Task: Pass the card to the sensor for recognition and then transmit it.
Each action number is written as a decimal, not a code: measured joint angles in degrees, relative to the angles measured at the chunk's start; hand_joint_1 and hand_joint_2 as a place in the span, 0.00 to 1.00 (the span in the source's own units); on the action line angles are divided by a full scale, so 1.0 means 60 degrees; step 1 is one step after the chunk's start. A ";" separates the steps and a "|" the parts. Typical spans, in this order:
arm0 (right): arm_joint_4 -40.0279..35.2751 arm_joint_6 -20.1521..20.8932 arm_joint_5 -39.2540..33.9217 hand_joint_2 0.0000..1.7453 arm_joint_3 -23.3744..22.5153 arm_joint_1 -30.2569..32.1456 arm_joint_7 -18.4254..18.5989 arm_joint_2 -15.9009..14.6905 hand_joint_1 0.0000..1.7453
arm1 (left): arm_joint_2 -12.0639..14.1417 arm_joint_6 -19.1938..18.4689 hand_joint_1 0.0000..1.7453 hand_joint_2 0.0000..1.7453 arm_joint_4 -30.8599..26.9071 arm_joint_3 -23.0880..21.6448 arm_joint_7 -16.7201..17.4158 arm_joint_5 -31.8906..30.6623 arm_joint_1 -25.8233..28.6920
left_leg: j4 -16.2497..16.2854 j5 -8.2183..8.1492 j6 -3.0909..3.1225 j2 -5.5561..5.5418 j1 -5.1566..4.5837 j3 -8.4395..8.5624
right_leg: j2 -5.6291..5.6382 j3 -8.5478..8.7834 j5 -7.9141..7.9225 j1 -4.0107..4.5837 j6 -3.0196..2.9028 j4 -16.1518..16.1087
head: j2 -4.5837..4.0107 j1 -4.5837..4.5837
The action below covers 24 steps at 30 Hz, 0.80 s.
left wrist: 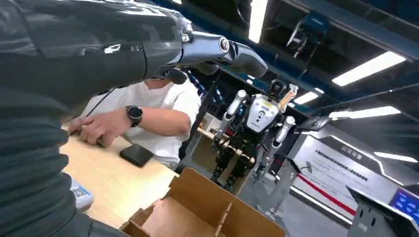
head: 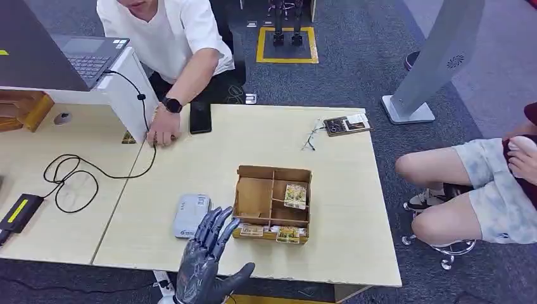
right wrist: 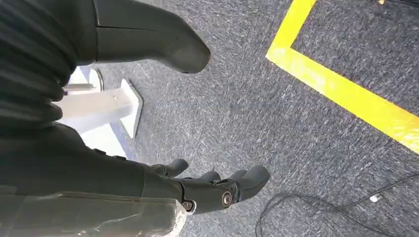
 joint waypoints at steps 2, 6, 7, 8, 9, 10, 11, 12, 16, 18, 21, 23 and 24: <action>-0.0004 0.0004 0.0044 1.00 0.0000 -0.0008 0.0004 0.0000 0.00 | 0.0000 0.0000 0.00 1.00 0.0036 0.0000 0.0022 -0.0179 -0.0013 | 0.0000 0.0000 0.0000 0.0000 0.0000 0.0000 | 0.0000 0.0000 0.0000 0.0000 0.0000 0.0000 | 0.0000 0.0000; -0.0007 0.0051 0.0055 1.00 0.0000 -0.0035 0.0015 0.0000 0.00 | 0.0004 0.0000 0.00 1.00 0.0163 -0.0022 0.0142 -0.0575 -0.0077 | 0.0000 0.0000 0.0000 0.0000 0.0000 0.0000 | 0.0000 0.0000 0.0000 0.0000 0.0000 0.0000 | 0.0000 0.0000; -0.0007 0.0069 0.0055 1.00 0.0000 -0.0041 0.0015 0.0000 0.00 | 0.0004 0.0000 0.00 1.00 0.0189 -0.0036 0.0182 -0.0656 -0.0098 | 0.0000 0.0000 0.0000 -0.0001 0.0000 0.0000 | 0.0000 0.0000 0.0000 0.0000 0.0000 0.0000 | 0.0000 0.0000; -0.0007 0.0073 0.0055 1.00 0.0000 -0.0046 0.0015 0.0000 0.00 | 0.0004 0.0004 0.00 1.00 0.0230 -0.0055 0.0233 -0.0744 -0.0117 | 0.0000 0.0000 0.0000 -0.0001 0.0000 0.0000 | 0.0000 0.0000 0.0000 0.0000 0.0000 0.0000 | 0.0000 0.0000; -0.0007 0.0084 0.0055 1.00 0.0000 -0.0052 0.0015 0.0000 0.00 | 0.0004 0.0003 0.00 1.00 0.0258 -0.0062 0.0295 -0.0859 -0.0130 | 0.0000 0.0000 0.0000 0.0000 0.0000 0.0000 | 0.0000 0.0000 0.0000 0.0000 0.0000 0.0000 | 0.0000 -0.0004; -0.0007 0.0088 0.0055 1.00 0.0000 -0.0057 0.0015 0.0000 0.00 | 0.0000 0.0004 0.00 1.00 0.0284 -0.0062 0.0343 -0.0944 -0.0142 | 0.0000 0.0000 0.0000 0.0000 0.0000 0.0000 | 0.0000 0.0000 0.0000 0.0000 0.0000 0.0000 | 0.0000 0.0000; -0.0007 0.0087 0.0055 1.00 0.0000 -0.0060 0.0015 0.0000 0.00 | 0.0000 0.0000 0.00 1.00 0.0321 -0.0062 0.0441 -0.1057 -0.0155 | 0.0000 0.0000 0.0000 0.0000 0.0000 0.0000 | 0.0000 0.0000 0.0000 0.0000 0.0000 0.0000 | 0.0000 0.0000; -0.0007 0.0088 0.0055 1.00 0.0000 -0.0067 0.0015 0.0000 0.00 | -0.0004 0.0000 0.00 1.00 0.0364 -0.0062 0.0540 -0.1144 -0.0166 | 0.0000 0.0000 0.0000 0.0000 0.0000 0.0000 | 0.0000 0.0000 0.0000 0.0000 0.0000 0.0000 | 0.0000 -0.0004; -0.0011 0.0084 0.0059 1.00 0.0004 -0.0085 0.0011 0.0000 0.00 | -0.0022 0.0000 0.00 1.00 0.0704 -0.0084 0.0893 -0.0815 -0.0247 | 0.0000 0.0000 0.0000 0.0000 0.0000 0.0001 | 0.0000 0.0000 0.0000 0.0000 0.0000 0.0000 | 0.0000 -0.0004; -0.0011 0.0080 0.0066 1.00 0.0004 -0.0086 0.0011 0.0000 0.00 | -0.0040 0.0000 0.00 1.00 0.1021 -0.0146 0.1170 -0.0452 -0.0354 | 0.0000 0.0000 0.0000 -0.0002 0.0000 0.0001 | -0.0001 0.0000 0.0000 0.0000 0.0000 0.0000 | 0.0000 0.0000; -0.0011 0.0080 0.0073 1.00 0.0004 -0.0099 0.0011 0.0000 0.00 | -0.0077 0.0000 0.00 1.00 0.1614 -0.0317 0.1505 -0.0164 -0.0596 | 0.0000 0.0001 0.0000 -0.0001 0.0000 0.0001 | -0.0001 0.0000 0.0001 0.0000 0.0000 0.0000 | 0.0000 -0.0004; -0.0011 0.0084 0.0073 1.00 0.0004 -0.0106 0.0011 0.0000 0.00 | -0.0117 0.0000 0.00 1.00 0.1906 -0.0361 0.1592 -0.0146 -0.0717 | 0.0001 0.0001 0.0000 -0.0001 0.0000 0.0001 | -0.0001 0.0000 0.0001 0.0000 0.0000 0.0000 | 0.0000 0.0000; -0.0011 0.0088 0.0077 1.00 0.0004 -0.0114 0.0011 0.0000 0.00 | -0.0124 0.0000 0.00 1.00 0.2057 -0.0426 0.1639 -0.0026 -0.0785 | 0.0001 0.0001 0.0000 -0.0001 -0.0001 0.0001 | -0.0001 0.0000 0.0001 0.0000 0.0000 0.0000 | 0.0000 0.0000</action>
